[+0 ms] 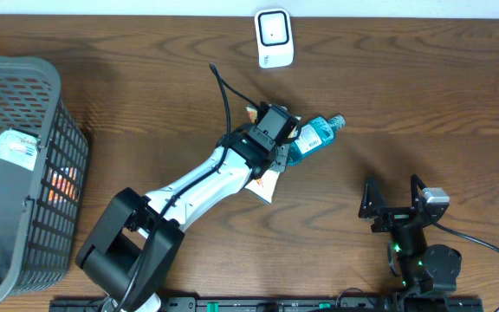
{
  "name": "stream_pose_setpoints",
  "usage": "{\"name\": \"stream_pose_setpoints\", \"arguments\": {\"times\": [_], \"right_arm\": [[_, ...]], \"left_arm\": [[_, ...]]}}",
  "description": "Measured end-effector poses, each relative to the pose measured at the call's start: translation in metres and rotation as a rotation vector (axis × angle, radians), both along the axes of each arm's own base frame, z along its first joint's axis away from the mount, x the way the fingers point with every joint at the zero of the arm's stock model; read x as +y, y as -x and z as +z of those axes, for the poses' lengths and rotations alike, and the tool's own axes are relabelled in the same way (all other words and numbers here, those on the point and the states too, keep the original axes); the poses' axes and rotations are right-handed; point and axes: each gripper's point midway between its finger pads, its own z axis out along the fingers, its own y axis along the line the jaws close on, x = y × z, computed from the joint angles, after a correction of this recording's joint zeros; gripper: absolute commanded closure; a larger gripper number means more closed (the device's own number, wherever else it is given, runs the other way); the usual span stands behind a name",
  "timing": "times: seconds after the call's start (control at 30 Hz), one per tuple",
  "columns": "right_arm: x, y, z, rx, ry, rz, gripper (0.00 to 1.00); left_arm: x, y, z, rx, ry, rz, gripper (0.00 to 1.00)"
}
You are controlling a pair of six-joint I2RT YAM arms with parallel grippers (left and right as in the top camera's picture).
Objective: Scan the item barcode
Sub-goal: 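Carry the snack bag out and place it beside the bottle, then return the left gripper into the basket toward the green wipe pack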
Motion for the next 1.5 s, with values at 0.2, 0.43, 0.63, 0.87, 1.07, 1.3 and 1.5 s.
{"name": "stream_pose_setpoints", "arguments": {"times": [0.2, 0.43, 0.63, 0.87, 1.07, 1.3, 1.5], "right_arm": [[0.0, 0.0, 0.0, 0.0, 0.0, 0.0, 0.01], [0.0, 0.0, 0.0, 0.0, 0.0, 0.0, 0.01], [0.0, 0.0, 0.0, 0.0, 0.0, 0.0, 0.01], [0.0, 0.0, 0.0, 0.0, 0.0, 0.0, 0.01], [0.0, 0.0, 0.0, 0.0, 0.0, 0.0, 0.01], [0.0, 0.0, 0.0, 0.0, 0.0, 0.0, 0.01], [0.0, 0.0, 0.0, 0.0, 0.0, 0.0, 0.01]], "left_arm": [[0.004, -0.003, 0.002, -0.014, -0.014, 0.022, 0.1], [0.008, 0.0, 0.052, -0.09, 0.048, 0.031, 0.08], [0.026, 0.003, 0.152, -0.315, 0.152, 0.066, 0.04], [0.082, 0.019, 0.254, -0.605, 0.18, 0.191, 0.02], [0.145, 0.042, 0.316, -0.814, 0.123, 0.345, 0.01], [0.227, 0.068, 0.37, -1.008, 0.038, 0.572, 0.02], [0.285, 0.092, 0.423, -1.134, -0.033, 0.741, 0.02]]}}
